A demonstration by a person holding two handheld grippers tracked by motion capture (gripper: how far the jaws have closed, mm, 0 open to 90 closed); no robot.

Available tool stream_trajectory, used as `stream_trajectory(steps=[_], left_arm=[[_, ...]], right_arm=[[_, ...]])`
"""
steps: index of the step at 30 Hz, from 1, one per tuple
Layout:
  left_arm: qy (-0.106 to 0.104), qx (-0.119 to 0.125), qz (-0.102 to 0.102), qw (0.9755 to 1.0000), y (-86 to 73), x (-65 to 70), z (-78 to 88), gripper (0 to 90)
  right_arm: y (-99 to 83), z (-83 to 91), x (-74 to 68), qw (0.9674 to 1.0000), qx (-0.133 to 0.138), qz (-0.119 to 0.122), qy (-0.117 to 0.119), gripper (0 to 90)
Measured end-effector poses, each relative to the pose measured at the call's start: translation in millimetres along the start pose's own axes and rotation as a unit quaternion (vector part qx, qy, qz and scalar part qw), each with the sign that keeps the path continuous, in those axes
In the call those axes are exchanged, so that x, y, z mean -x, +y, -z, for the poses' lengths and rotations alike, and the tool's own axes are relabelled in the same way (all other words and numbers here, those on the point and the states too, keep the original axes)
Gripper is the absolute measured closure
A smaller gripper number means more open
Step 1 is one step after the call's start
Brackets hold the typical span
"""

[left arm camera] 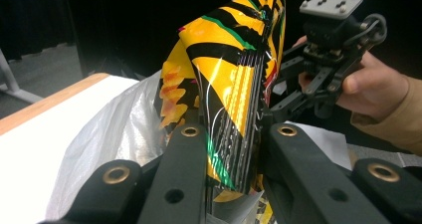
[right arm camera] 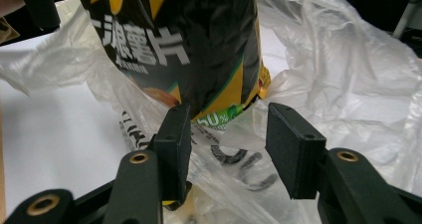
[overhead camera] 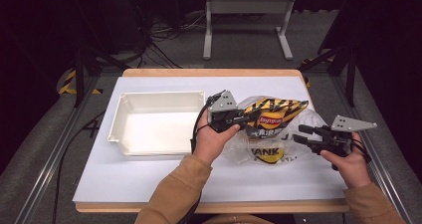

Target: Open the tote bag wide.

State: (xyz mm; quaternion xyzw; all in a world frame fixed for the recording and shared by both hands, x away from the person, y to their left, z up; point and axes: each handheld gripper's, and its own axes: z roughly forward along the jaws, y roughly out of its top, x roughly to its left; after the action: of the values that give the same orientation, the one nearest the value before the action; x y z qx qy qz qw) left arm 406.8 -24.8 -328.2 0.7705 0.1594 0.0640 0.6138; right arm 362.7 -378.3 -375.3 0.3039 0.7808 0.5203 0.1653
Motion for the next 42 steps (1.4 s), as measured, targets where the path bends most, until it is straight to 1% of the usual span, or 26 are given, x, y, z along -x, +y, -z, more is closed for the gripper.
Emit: stream_trajectory(steps=[4,7,10,12,14,16,23,24,26,28,33,36,39,42], left_arm=[[-0.006,0.008,0.005,0.9999,5.1,-0.8,2.1,83.4],[-0.006,0.007,0.002,1.0000,8.5,-0.5,4.0,83.4],[-0.006,0.010,0.003,0.9999,11.2,-0.7,6.8,83.4],[-0.011,0.018,0.009,0.9997,13.8,-2.2,10.7,83.4],[-0.013,0.022,0.010,0.9996,14.9,-2.8,12.3,83.4],[-0.015,0.026,0.010,0.9995,16.4,-3.3,14.0,83.4],[-0.025,0.033,0.004,0.9991,24.6,1.2,14.2,83.2],[-0.028,0.030,0.002,0.9991,26.1,1.2,14.6,83.2],[-0.028,0.035,0.005,0.9990,28.4,1.7,14.9,83.2],[-0.028,0.033,0.006,0.9991,30.9,2.0,16.0,83.2],[-0.026,0.032,0.002,0.9992,37.8,3.5,19.8,83.1],[-0.032,0.035,0.005,0.9989,42.8,3.3,22.5,83.0],[-0.034,0.025,0.004,0.9991,47.5,3.4,24.2,83.0],[-0.036,0.026,0.002,0.9990,51.6,3.9,25.8,83.1]], right_arm=[[-1.1,-3.1,0.6,1.0000,-0.006,-0.002,0.000,53.9],[-3.1,-7.1,0.8,0.9999,-0.013,-0.004,0.001,53.9],[-5.1,-12.1,0.8,0.9997,-0.022,0.000,-0.001,53.8],[-7.2,-16.7,2.2,0.9996,-0.029,-0.001,-0.001,53.8],[-7.9,-18.7,2.8,0.9995,-0.032,-0.002,-0.001,53.9],[-9.3,-24.7,3.6,0.9992,-0.039,-0.001,0.000,53.8],[-9.6,-37.4,1.7,0.9986,-0.052,0.006,0.003,53.9],[-9.9,-38.3,1.8,0.9986,-0.053,0.006,0.003,53.9],[-10.8,-39.8,2.3,0.9984,-0.055,0.007,0.003,53.9],[-12.0,-41.0,2.6,0.9983,-0.058,0.006,0.003,54.0],[-14.5,-44.3,3.0,0.9981,-0.062,0.006,0.003,54.3],[-15.3,-46.9,2.7,0.9978,-0.066,0.008,0.003,54.4],[-16.4,-50.2,2.3,0.9976,-0.068,0.006,0.006,54.5],[-16.2,-51.2,2.1,0.9976,-0.068,0.007,0.006,54.5]])
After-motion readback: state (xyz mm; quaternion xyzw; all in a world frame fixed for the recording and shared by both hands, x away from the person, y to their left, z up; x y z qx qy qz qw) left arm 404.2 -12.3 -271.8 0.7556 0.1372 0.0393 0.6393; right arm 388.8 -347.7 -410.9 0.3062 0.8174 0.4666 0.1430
